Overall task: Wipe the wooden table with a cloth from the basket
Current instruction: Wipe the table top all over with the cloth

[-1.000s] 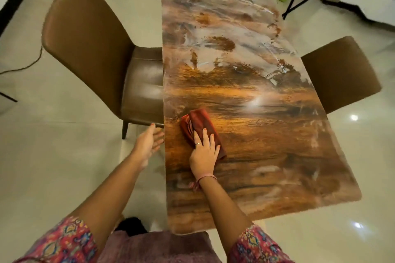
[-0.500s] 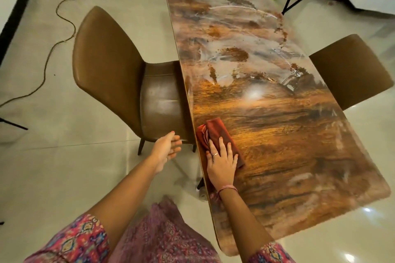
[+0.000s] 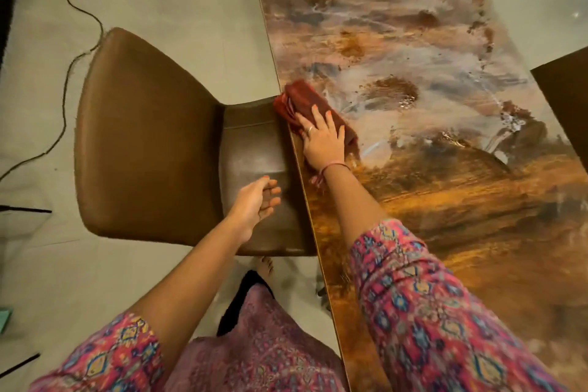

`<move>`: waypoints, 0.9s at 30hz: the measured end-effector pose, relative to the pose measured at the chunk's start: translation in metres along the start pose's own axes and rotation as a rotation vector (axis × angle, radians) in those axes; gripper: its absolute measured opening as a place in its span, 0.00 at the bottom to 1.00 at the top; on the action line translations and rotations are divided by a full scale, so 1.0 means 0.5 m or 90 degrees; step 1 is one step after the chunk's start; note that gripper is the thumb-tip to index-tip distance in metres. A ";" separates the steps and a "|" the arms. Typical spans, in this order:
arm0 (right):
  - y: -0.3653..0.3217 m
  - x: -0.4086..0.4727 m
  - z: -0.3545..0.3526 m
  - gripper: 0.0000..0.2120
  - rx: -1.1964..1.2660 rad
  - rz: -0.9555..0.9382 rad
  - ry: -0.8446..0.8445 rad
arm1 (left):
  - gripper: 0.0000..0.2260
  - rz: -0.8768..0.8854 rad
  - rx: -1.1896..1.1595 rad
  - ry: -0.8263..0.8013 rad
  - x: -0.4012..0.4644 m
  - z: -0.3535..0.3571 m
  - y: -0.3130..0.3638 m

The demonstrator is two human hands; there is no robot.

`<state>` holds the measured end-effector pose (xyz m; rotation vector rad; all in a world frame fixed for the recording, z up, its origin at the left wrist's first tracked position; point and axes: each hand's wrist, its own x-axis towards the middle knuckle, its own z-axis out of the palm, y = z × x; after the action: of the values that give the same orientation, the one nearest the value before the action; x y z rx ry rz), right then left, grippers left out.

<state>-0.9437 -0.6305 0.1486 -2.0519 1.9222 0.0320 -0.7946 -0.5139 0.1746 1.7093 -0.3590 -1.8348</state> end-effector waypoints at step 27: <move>-0.003 -0.332 0.069 0.20 0.091 0.125 0.018 | 0.10 0.010 0.087 0.015 0.171 0.068 0.222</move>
<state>-0.9501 -0.4614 0.1556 -1.7761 2.0729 -0.0855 -0.8005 -0.6578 0.1736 1.8127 -0.4966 -1.8133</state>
